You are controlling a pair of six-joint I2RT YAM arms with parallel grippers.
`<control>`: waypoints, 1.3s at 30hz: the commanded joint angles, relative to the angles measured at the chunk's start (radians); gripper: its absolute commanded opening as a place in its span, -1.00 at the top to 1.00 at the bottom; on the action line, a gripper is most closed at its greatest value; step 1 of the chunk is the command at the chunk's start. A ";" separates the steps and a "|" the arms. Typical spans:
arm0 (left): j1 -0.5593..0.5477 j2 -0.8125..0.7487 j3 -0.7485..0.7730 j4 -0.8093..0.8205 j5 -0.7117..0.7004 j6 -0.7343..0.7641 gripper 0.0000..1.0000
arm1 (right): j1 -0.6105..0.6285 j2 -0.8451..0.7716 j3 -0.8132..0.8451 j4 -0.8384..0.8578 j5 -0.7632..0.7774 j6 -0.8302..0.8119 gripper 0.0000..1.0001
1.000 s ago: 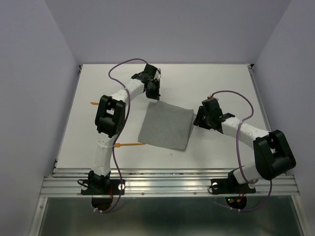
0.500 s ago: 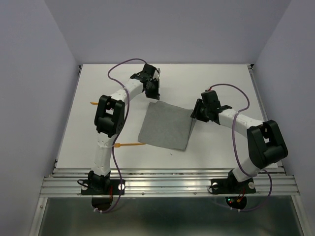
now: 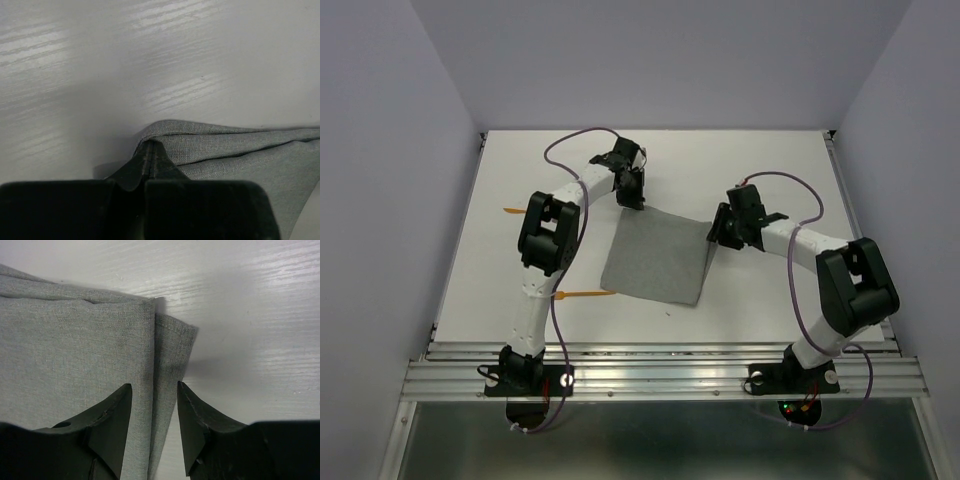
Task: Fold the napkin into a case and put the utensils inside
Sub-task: Smooth out the upper triangle-folded napkin at the center of the board.
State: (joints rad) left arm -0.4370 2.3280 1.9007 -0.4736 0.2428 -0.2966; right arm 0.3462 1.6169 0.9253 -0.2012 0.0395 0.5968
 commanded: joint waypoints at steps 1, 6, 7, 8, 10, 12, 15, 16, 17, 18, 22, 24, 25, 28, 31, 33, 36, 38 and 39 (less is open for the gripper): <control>0.000 -0.007 0.037 -0.028 -0.051 0.011 1.00 | -0.006 0.015 0.073 0.031 -0.030 -0.043 0.05; 0.000 -0.004 0.031 -0.031 -0.060 0.008 1.00 | -0.006 0.053 0.145 0.005 -0.030 -0.094 0.00; 0.000 -0.005 0.026 -0.028 -0.059 0.008 1.00 | -0.006 0.064 0.174 -0.009 -0.030 -0.109 0.00; 0.000 -0.009 0.024 -0.026 -0.057 0.008 1.00 | -0.006 0.077 0.196 -0.021 -0.030 -0.120 0.00; 0.000 -0.012 0.021 -0.026 -0.057 0.008 1.00 | 0.025 0.119 0.257 -0.053 -0.004 -0.146 0.01; 0.000 -0.015 0.020 -0.028 -0.057 0.008 1.00 | 0.049 0.150 0.298 -0.076 0.026 -0.161 0.01; 0.000 -0.019 0.014 -0.028 -0.057 0.010 1.00 | 0.070 0.219 0.372 -0.116 0.080 -0.173 0.01; 0.000 -0.021 0.015 -0.030 -0.057 0.010 1.00 | 0.070 0.238 0.391 -0.144 0.097 -0.175 0.01; 0.001 -0.021 0.014 -0.031 -0.057 0.011 1.00 | 0.083 0.271 0.406 -0.155 0.117 -0.180 0.01; 0.000 -0.022 0.014 -0.030 -0.057 0.013 1.00 | 0.094 0.285 0.435 -0.176 0.147 -0.181 0.01; 0.001 -0.027 0.011 -0.034 -0.063 0.014 1.00 | 0.114 0.320 0.452 -0.184 0.163 -0.192 0.01; 0.003 -0.027 0.009 -0.034 -0.063 0.014 1.00 | 0.114 0.331 0.451 -0.188 0.180 -0.189 0.01; 0.003 -0.025 0.011 -0.033 -0.063 0.014 1.00 | 0.123 0.333 0.446 -0.190 0.186 -0.186 0.01; 0.003 -0.024 0.011 -0.033 -0.062 0.014 1.00 | 0.123 0.342 0.442 -0.190 0.214 -0.184 0.11; 0.003 -0.022 0.005 -0.028 -0.060 0.014 1.00 | 0.123 0.339 0.434 -0.188 0.241 -0.177 0.48; 0.003 -0.025 0.001 -0.028 -0.060 0.014 1.00 | 0.123 0.339 0.435 -0.188 0.246 -0.175 0.68; 0.004 -0.025 -0.003 -0.026 -0.063 0.014 1.00 | 0.123 0.321 0.429 -0.185 0.252 -0.170 0.82; 0.004 -0.025 -0.006 -0.025 -0.063 0.014 1.00 | 0.123 0.295 0.419 -0.175 0.254 -0.169 0.90; 0.006 -0.025 -0.008 -0.025 -0.063 0.014 1.00 | 0.123 0.288 0.411 -0.170 0.257 -0.167 0.98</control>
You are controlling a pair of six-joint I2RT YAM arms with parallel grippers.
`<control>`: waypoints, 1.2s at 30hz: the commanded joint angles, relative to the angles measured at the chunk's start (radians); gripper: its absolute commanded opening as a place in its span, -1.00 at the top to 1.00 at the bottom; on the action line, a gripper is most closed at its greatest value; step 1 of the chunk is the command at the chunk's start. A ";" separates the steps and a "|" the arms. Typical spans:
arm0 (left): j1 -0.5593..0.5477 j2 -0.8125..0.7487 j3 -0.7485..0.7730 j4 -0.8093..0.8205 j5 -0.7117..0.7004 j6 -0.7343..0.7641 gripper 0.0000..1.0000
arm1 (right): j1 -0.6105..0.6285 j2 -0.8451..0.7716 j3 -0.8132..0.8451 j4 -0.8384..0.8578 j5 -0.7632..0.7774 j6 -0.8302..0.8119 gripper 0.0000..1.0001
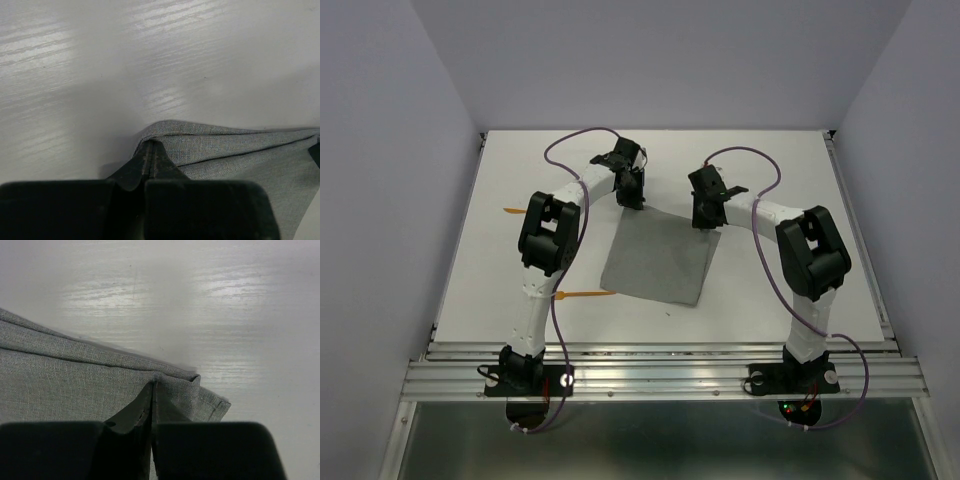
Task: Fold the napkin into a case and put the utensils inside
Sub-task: Smooth out the upper triangle-folded napkin at the center of the board.
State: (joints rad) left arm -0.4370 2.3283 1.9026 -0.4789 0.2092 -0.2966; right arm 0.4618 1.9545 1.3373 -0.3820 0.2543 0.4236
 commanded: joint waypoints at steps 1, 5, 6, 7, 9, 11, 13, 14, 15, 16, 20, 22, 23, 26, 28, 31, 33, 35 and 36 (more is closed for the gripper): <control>0.007 -0.024 -0.010 -0.020 -0.031 0.014 1.00 | 0.008 -0.054 -0.006 0.012 0.043 0.006 0.99; 0.011 -0.024 -0.011 -0.020 -0.031 0.016 1.00 | 0.008 -0.085 -0.027 0.022 0.053 0.007 0.99; 0.011 -0.024 -0.013 -0.020 -0.031 0.014 1.00 | 0.008 -0.091 -0.033 0.025 0.062 0.010 0.99; 0.011 -0.026 -0.013 -0.020 -0.031 0.016 1.00 | 0.008 -0.106 -0.039 0.034 0.063 0.012 0.99; 0.011 -0.029 -0.014 -0.018 -0.031 0.016 1.00 | 0.008 -0.112 -0.052 0.038 0.068 0.012 0.99; 0.011 -0.029 -0.017 -0.018 -0.031 0.016 1.00 | 0.008 -0.108 -0.055 0.038 0.066 0.006 0.99; 0.011 -0.030 -0.019 -0.018 -0.033 0.017 1.00 | 0.008 -0.105 -0.061 0.038 0.089 0.009 0.99; 0.011 -0.030 -0.020 -0.018 -0.033 0.017 1.00 | 0.008 -0.109 -0.064 0.038 0.100 0.012 0.99; 0.011 -0.032 -0.023 -0.017 -0.034 0.019 1.00 | 0.008 -0.117 -0.076 0.040 0.111 0.014 0.99; 0.011 -0.032 -0.027 -0.018 -0.034 0.019 1.00 | 0.008 -0.124 -0.082 0.043 0.111 0.014 0.99; 0.011 -0.032 -0.030 -0.017 -0.037 0.022 1.00 | -0.003 -0.163 -0.110 0.045 0.108 0.011 0.99; 0.012 -0.030 -0.030 -0.017 -0.040 0.020 1.00 | -0.003 -0.172 -0.125 0.043 0.108 0.007 0.99; 0.012 -0.029 -0.030 -0.017 -0.041 0.020 1.00 | -0.003 -0.177 -0.130 0.045 0.106 0.004 0.99; 0.012 -0.030 -0.034 -0.017 -0.042 0.022 1.00 | -0.012 -0.201 -0.151 0.048 0.108 0.004 0.99; 0.012 -0.030 -0.034 -0.017 -0.042 0.022 1.00 | -0.022 -0.215 -0.161 0.049 0.108 0.003 0.99; 0.012 -0.032 -0.034 -0.017 -0.041 0.022 1.00 | -0.031 -0.230 -0.167 0.052 0.100 0.003 0.99; 0.012 -0.032 -0.033 -0.018 -0.039 0.022 1.00 | -0.031 -0.232 -0.167 0.052 0.092 -0.003 0.99; 0.012 -0.030 -0.034 -0.017 -0.039 0.024 1.00 | -0.041 -0.233 -0.167 0.052 0.089 -0.009 0.99; 0.012 -0.032 -0.033 -0.018 -0.039 0.025 1.00 | -0.041 -0.235 -0.167 0.052 0.086 -0.012 0.99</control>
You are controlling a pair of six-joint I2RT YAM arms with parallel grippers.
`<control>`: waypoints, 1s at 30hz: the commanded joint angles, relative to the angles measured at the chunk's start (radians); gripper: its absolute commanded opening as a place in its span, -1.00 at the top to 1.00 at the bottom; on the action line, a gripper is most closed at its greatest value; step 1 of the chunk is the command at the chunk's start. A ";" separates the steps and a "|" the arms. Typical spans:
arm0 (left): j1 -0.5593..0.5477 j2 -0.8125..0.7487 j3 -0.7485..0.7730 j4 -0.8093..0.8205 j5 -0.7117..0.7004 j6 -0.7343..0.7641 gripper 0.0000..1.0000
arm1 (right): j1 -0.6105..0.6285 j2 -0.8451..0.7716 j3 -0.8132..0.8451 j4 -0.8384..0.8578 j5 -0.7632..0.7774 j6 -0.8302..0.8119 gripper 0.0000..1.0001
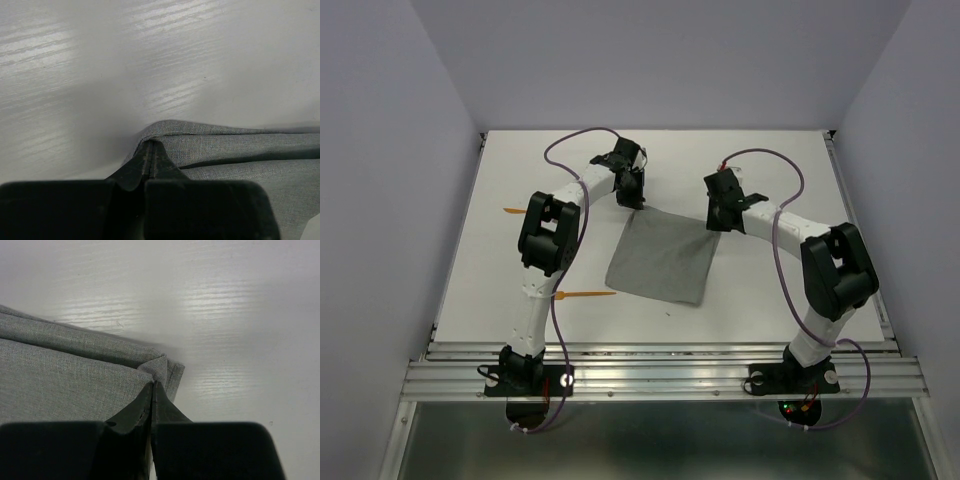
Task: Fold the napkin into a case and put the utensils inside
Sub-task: Smooth out the upper triangle-folded napkin at the center of the board.
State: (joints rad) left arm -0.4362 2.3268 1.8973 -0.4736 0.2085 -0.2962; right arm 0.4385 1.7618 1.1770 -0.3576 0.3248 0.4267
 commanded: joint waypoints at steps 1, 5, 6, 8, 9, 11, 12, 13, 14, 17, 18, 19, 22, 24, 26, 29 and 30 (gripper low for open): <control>0.011 -0.030 -0.029 -0.023 -0.038 0.025 1.00 | -0.030 -0.044 -0.007 0.028 0.010 -0.017 0.99; 0.011 -0.027 -0.029 -0.022 -0.037 0.025 1.00 | -0.040 -0.048 -0.005 0.028 -0.003 -0.035 0.99; 0.011 -0.026 -0.029 -0.022 -0.035 0.025 1.00 | -0.040 -0.050 -0.005 0.028 -0.003 -0.039 0.99; 0.011 -0.024 -0.029 -0.020 -0.034 0.025 1.00 | -0.049 -0.050 -0.007 0.028 0.002 -0.036 0.99; 0.011 -0.024 -0.029 -0.019 -0.032 0.025 1.00 | -0.049 -0.050 -0.007 0.028 -0.001 -0.036 0.99; 0.010 -0.023 -0.027 -0.019 -0.032 0.025 1.00 | -0.049 -0.050 -0.007 0.029 0.000 -0.037 0.99; 0.010 -0.023 -0.027 -0.019 -0.031 0.025 1.00 | -0.058 -0.047 -0.005 0.029 -0.018 -0.042 0.99; 0.010 -0.024 -0.027 -0.019 -0.031 0.025 1.00 | -0.058 -0.045 -0.002 0.031 -0.024 -0.046 0.99; 0.010 -0.023 -0.027 -0.020 -0.029 0.025 1.00 | -0.058 -0.045 0.000 0.035 -0.041 -0.052 0.99; 0.010 -0.020 -0.023 -0.019 -0.026 0.025 1.00 | -0.058 -0.039 -0.002 0.049 -0.066 -0.048 0.99; 0.010 -0.020 -0.023 -0.020 -0.026 0.023 1.00 | -0.058 -0.035 0.001 0.049 -0.058 -0.048 0.99; 0.010 -0.020 -0.021 -0.020 -0.027 0.025 1.00 | -0.058 -0.030 0.003 0.049 -0.053 -0.046 0.99; 0.010 -0.021 -0.024 -0.022 -0.027 0.026 1.00 | -0.058 -0.015 0.015 0.051 -0.043 -0.048 0.99; 0.010 -0.021 -0.023 -0.020 -0.027 0.026 1.00 | -0.058 -0.005 0.022 0.049 -0.059 -0.051 0.98; 0.010 -0.023 -0.018 -0.025 -0.027 0.025 1.00 | -0.058 0.004 0.033 0.049 -0.067 -0.048 0.97; 0.010 -0.035 -0.014 -0.022 -0.021 0.025 1.00 | -0.058 0.018 0.041 0.049 -0.055 -0.046 0.78; 0.010 -0.038 -0.011 -0.020 -0.020 0.028 1.00 | -0.058 0.022 0.042 0.048 -0.050 -0.046 0.65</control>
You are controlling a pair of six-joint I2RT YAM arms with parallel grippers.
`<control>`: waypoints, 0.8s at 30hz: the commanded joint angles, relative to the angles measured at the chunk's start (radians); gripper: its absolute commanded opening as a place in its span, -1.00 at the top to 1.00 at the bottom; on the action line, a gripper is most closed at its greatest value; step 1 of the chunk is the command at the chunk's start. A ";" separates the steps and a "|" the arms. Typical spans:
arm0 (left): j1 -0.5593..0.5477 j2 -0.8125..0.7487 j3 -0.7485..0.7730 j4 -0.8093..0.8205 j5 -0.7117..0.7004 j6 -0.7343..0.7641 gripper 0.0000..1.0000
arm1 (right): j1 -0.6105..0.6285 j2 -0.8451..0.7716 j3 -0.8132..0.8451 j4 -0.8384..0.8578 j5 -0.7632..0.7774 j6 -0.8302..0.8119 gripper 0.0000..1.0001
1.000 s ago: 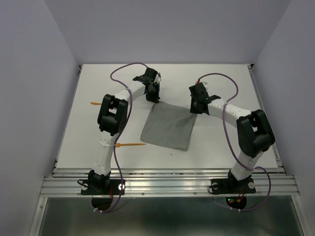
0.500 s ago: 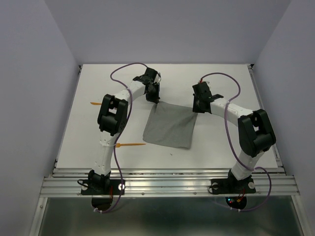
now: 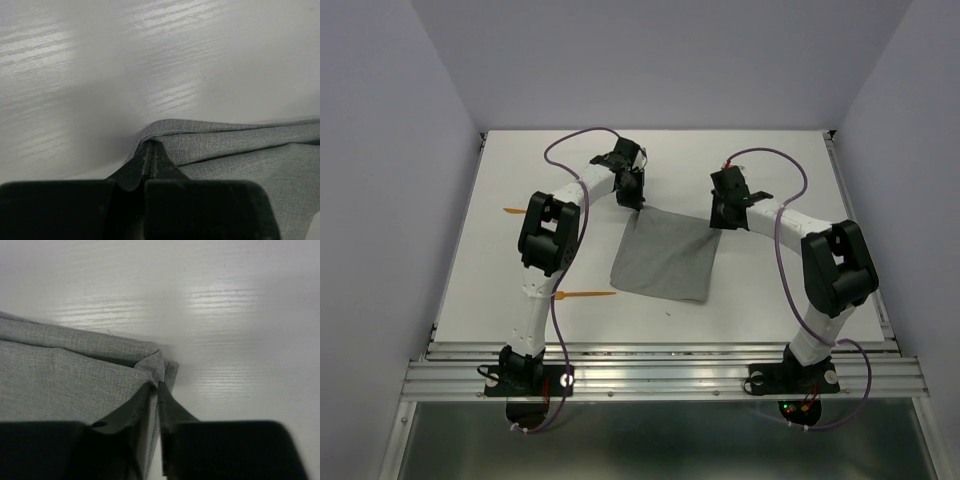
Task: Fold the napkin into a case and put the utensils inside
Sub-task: Smooth out the upper triangle-folded napkin at the center of the board.
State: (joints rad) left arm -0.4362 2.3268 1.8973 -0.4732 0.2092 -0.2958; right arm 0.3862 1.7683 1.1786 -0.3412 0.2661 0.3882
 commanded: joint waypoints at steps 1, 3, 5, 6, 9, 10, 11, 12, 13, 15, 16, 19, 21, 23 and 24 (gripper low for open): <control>0.010 -0.040 -0.007 -0.024 -0.021 0.029 1.00 | -0.006 0.019 0.042 0.031 0.016 -0.008 0.18; 0.010 -0.038 0.005 -0.036 -0.027 0.032 1.00 | -0.016 0.010 0.036 0.033 0.016 0.014 0.06; 0.010 -0.035 0.005 -0.039 -0.028 0.035 1.00 | -0.030 -0.032 0.012 0.070 -0.014 0.035 0.06; 0.010 -0.035 0.003 -0.038 -0.028 0.035 1.00 | -0.053 -0.049 -0.020 0.082 -0.030 0.063 0.06; 0.010 -0.032 -0.003 -0.036 -0.024 0.034 1.00 | -0.090 -0.104 -0.092 0.131 -0.119 0.107 0.07; 0.010 -0.032 -0.004 -0.033 -0.024 0.034 1.00 | -0.104 -0.115 -0.114 0.145 -0.160 0.112 0.07; 0.010 -0.030 -0.004 -0.031 -0.022 0.034 1.00 | -0.104 -0.131 -0.134 0.172 -0.177 0.120 0.07; 0.010 -0.029 -0.006 -0.031 -0.021 0.032 1.00 | -0.104 -0.133 -0.148 0.177 -0.188 0.126 0.07; 0.010 -0.029 -0.004 -0.031 -0.019 0.034 1.00 | -0.113 -0.133 -0.167 0.191 -0.215 0.129 0.07; 0.010 -0.027 0.000 -0.030 -0.016 0.032 1.00 | -0.113 -0.113 -0.178 0.205 -0.238 0.138 0.08; 0.010 -0.024 0.002 -0.030 -0.016 0.032 1.00 | -0.113 -0.106 -0.177 0.209 -0.257 0.138 0.10; 0.010 -0.026 0.002 -0.033 -0.014 0.032 1.00 | -0.113 -0.080 -0.174 0.232 -0.301 0.144 0.12; 0.010 -0.029 -0.004 -0.033 -0.017 0.034 1.00 | -0.113 -0.070 -0.165 0.241 -0.323 0.138 0.12; 0.010 -0.030 -0.007 -0.031 -0.019 0.035 1.00 | -0.113 -0.049 -0.148 0.242 -0.338 0.135 0.14; 0.010 -0.030 -0.007 -0.030 -0.019 0.034 1.00 | -0.113 -0.041 -0.143 0.240 -0.343 0.135 0.16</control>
State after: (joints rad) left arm -0.4362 2.3268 1.8977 -0.4736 0.2111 -0.2886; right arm 0.2695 1.7042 1.0031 -0.1608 -0.0113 0.5171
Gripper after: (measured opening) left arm 0.025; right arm 0.436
